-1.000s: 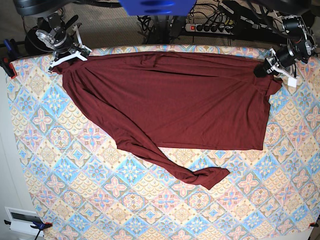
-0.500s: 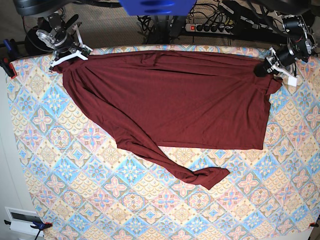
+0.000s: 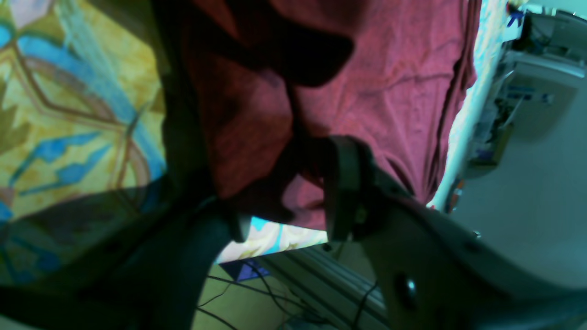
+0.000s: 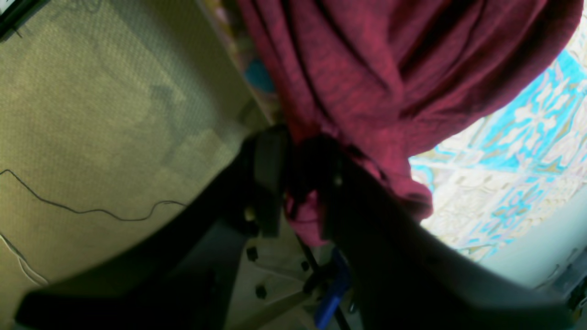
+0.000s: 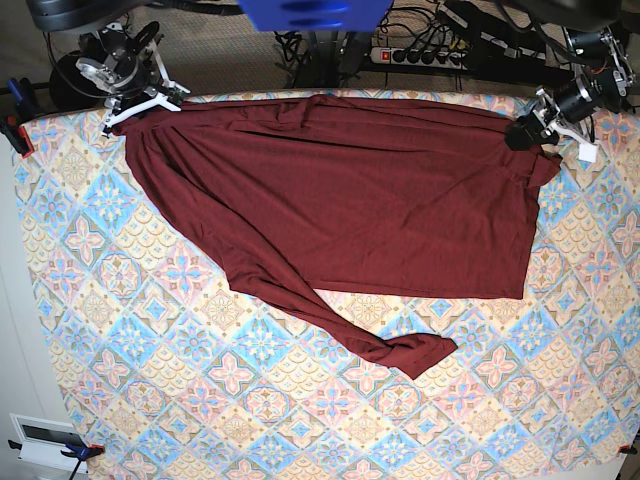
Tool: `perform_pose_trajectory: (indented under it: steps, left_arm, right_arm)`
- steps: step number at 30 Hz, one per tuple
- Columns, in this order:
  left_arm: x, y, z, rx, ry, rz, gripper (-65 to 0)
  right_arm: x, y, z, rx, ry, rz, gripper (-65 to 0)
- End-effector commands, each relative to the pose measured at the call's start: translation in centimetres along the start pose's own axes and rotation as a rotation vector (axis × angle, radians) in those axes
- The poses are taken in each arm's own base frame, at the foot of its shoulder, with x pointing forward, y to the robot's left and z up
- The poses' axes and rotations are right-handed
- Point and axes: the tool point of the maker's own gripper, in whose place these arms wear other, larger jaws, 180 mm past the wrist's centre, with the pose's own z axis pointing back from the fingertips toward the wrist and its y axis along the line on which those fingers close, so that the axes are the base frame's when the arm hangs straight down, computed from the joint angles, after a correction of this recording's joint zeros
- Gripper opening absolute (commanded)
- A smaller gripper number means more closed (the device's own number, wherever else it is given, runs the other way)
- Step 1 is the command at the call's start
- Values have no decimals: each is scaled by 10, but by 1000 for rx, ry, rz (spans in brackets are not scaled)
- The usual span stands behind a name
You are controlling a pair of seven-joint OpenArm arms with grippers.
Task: Layout the t-shirt on the table in an organized manner, then fold the t-shirt properly
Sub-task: 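Lift the shirt edge with both grippers and pull it apart taut, then lower the stretched edge onto the table and release both grippers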
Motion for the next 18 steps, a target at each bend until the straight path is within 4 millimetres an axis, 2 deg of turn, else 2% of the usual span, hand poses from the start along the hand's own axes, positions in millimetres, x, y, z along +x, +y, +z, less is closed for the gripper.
perform_pose_trajectory:
  steps: [1, 5, 8, 15, 18]
  left_arm:
    - [5, 1, 6, 16, 1, -12, -397]
    - [15, 3, 15, 14, -42, -2, -397]
    - [19, 2, 19, 12, -62, -1, -397]
    - [30, -34, 31, 5, -74, -177, -397]
    - [37, -45, 36, -1, -100, -213, -398]
  right_arm:
    - [-6, -12, 5, -29, 12, 3, -531]
    - [-16, -40, 15, -111, 30, -30, -531]
    - [-18, -48, 18, -137, 32, -48, -531]
    - [-22, -54, 20, -177, 36, -136, -531]
    - [-23, -67, 23, -219, 35, -178, -531]
